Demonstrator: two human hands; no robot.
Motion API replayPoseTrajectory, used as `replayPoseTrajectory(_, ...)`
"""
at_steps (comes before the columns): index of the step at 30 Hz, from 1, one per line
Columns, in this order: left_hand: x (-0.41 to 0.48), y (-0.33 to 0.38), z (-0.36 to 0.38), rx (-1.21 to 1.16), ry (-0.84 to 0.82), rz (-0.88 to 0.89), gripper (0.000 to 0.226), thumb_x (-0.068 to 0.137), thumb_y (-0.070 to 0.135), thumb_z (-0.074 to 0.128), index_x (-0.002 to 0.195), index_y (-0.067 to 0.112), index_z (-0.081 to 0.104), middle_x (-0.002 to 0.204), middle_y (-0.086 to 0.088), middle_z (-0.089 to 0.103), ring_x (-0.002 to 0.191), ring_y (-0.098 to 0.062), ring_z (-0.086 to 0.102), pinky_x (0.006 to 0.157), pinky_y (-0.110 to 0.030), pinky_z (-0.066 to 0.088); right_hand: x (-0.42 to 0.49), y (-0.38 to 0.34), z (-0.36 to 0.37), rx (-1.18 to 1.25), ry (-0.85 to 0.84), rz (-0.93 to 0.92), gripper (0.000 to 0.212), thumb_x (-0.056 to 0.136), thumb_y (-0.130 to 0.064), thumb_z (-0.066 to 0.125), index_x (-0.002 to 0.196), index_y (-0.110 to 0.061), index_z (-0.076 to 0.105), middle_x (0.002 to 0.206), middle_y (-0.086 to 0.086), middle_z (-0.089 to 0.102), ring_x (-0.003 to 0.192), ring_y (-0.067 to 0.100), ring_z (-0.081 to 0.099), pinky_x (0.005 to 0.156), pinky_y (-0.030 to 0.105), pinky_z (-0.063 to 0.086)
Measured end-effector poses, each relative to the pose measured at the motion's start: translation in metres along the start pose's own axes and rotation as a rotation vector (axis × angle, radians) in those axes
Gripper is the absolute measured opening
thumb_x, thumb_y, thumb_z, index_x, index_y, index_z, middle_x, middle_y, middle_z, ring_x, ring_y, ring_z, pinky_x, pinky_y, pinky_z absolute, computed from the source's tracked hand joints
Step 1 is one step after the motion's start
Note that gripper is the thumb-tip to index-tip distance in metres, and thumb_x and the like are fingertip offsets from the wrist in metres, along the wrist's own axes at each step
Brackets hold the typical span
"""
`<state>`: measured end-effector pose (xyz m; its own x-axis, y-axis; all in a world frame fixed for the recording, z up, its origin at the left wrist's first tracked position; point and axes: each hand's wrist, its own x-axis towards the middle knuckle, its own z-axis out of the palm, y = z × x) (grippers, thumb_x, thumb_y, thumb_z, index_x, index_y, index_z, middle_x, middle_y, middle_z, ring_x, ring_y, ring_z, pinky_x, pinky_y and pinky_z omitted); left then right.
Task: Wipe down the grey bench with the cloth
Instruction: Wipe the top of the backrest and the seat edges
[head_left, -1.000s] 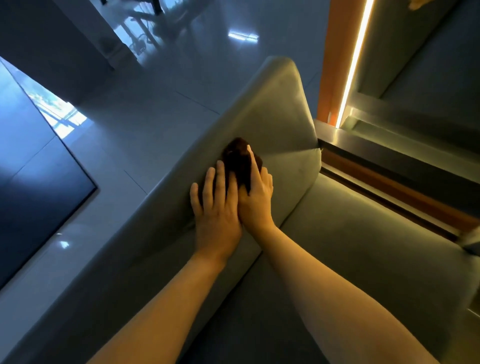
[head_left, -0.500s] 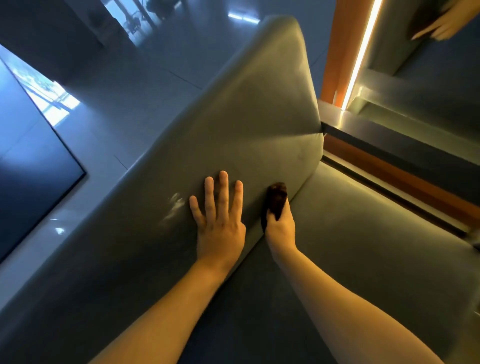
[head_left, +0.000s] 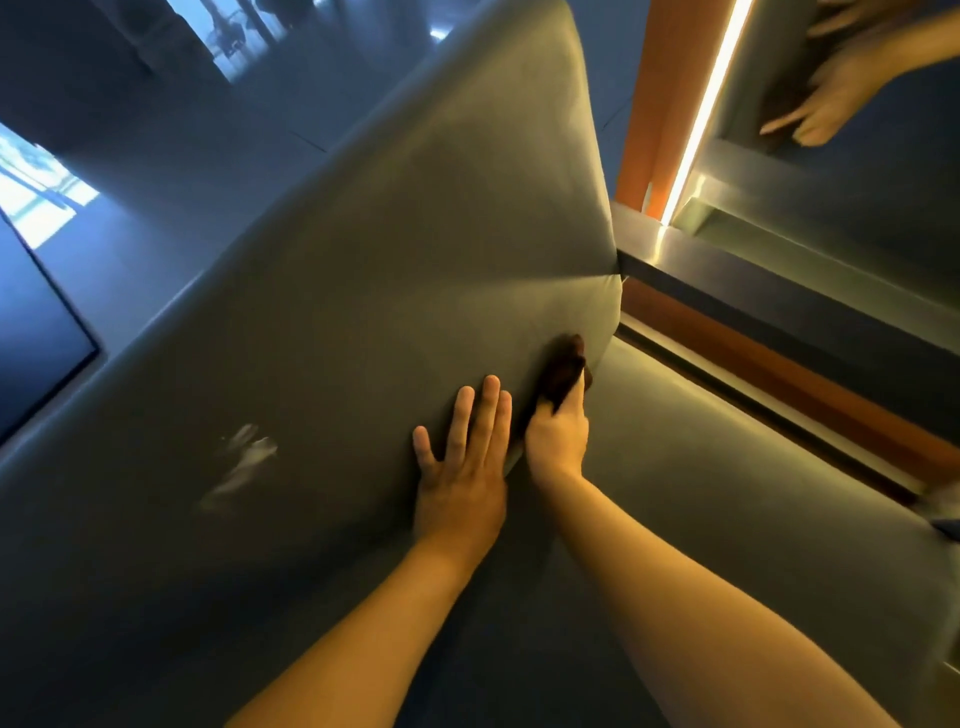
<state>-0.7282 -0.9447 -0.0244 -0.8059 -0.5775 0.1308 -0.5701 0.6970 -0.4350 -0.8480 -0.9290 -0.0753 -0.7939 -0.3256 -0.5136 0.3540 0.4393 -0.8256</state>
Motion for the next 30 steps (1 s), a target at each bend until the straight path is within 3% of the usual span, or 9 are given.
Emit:
replayPoseTrajectory(4, -0.002, -0.002, 0.008, 0.026, 0.009, 0.037, 0.089, 0.086, 0.032, 0.056, 0.162, 0.015, 0.012, 0.17, -0.007, 0.005, 0.156, -0.031, -0.005, 0.115, -0.067, -0.015, -0.001, 0.025, -0.015, 0.031, -0.141, 0.213, 0.058, 0.104, -0.011, 0.045, 0.157, -0.034, 0.033, 0.147, 0.009, 0.054, 0.134, 0.033, 0.051, 0.109, 0.045, 0.043)
replayPoseTrajectory(9, 0.002, -0.003, 0.009, -0.02, -0.046, 0.046, 0.102, 0.079, 0.032, 0.066, 0.162, 0.016, 0.009, 0.17, -0.007, -0.004, 0.155, -0.031, -0.014, 0.113, -0.068, -0.017, 0.028, -0.029, -0.029, 0.335, -0.032, 0.04, 0.07, 0.104, -0.006, 0.045, 0.159, -0.043, 0.02, 0.163, 0.006, 0.027, 0.15, 0.029, 0.028, 0.121, 0.056, 0.03)
replayPoseTrajectory(13, 0.003, -0.005, 0.005, -0.049, -0.116, 0.039, 0.102, 0.082, 0.035, 0.066, 0.162, 0.015, 0.006, 0.17, -0.007, -0.007, 0.154, -0.031, -0.016, 0.112, -0.067, -0.019, 0.033, -0.042, -0.032, 0.305, -0.036, 0.036, 0.073, 0.102, 0.0, 0.046, 0.16, -0.037, 0.022, 0.161, 0.003, 0.026, 0.148, 0.028, 0.03, 0.121, 0.051, 0.031)
replayPoseTrajectory(17, -0.002, -0.005, -0.01, -0.224, -0.148, 0.122, 0.09, 0.087, 0.031, 0.059, 0.162, 0.013, 0.012, 0.169, -0.008, -0.01, 0.154, -0.029, -0.018, 0.111, -0.062, -0.028, -0.004, -0.017, -0.025, 0.292, 0.01, 0.094, 0.057, 0.097, -0.006, 0.058, 0.15, -0.022, 0.047, 0.149, 0.001, 0.034, 0.135, 0.026, 0.045, 0.115, 0.048, 0.042)
replayPoseTrajectory(21, -0.038, -0.02, -0.015, -0.39, -0.135, 0.143, 0.079, 0.083, 0.023, 0.06, 0.157, 0.01, 0.033, 0.168, -0.014, 0.015, 0.156, -0.032, 0.007, 0.125, -0.05, -0.003, -0.049, -0.003, -0.009, 0.409, -0.057, 0.201, 0.049, 0.094, -0.001, 0.059, 0.138, -0.021, 0.061, 0.127, 0.006, 0.066, 0.121, 0.028, 0.063, 0.106, 0.049, 0.051)
replayPoseTrajectory(26, -0.1, -0.049, -0.014, -0.616, -0.138, -0.017, 0.074, 0.086, 0.011, 0.065, 0.154, 0.01, 0.037, 0.162, -0.008, 0.032, 0.151, -0.026, 0.024, 0.122, -0.042, 0.026, -0.127, -0.001, 0.012, 0.426, -0.162, 0.245, 0.051, 0.09, 0.011, 0.053, 0.116, -0.029, 0.071, 0.118, 0.009, 0.072, 0.116, 0.038, 0.065, 0.101, 0.046, 0.051)
replayPoseTrajectory(30, -0.127, -0.07, -0.024, -0.696, -0.165, -0.125, 0.067, 0.088, 0.01, 0.069, 0.15, 0.007, 0.043, 0.159, -0.009, 0.038, 0.147, -0.026, 0.033, 0.112, -0.046, 0.044, -0.184, -0.001, 0.023, 0.408, -0.282, 0.275, 0.042, 0.092, 0.008, 0.058, 0.119, -0.021, 0.073, 0.11, 0.011, 0.075, 0.106, 0.031, 0.071, 0.094, 0.043, 0.058)
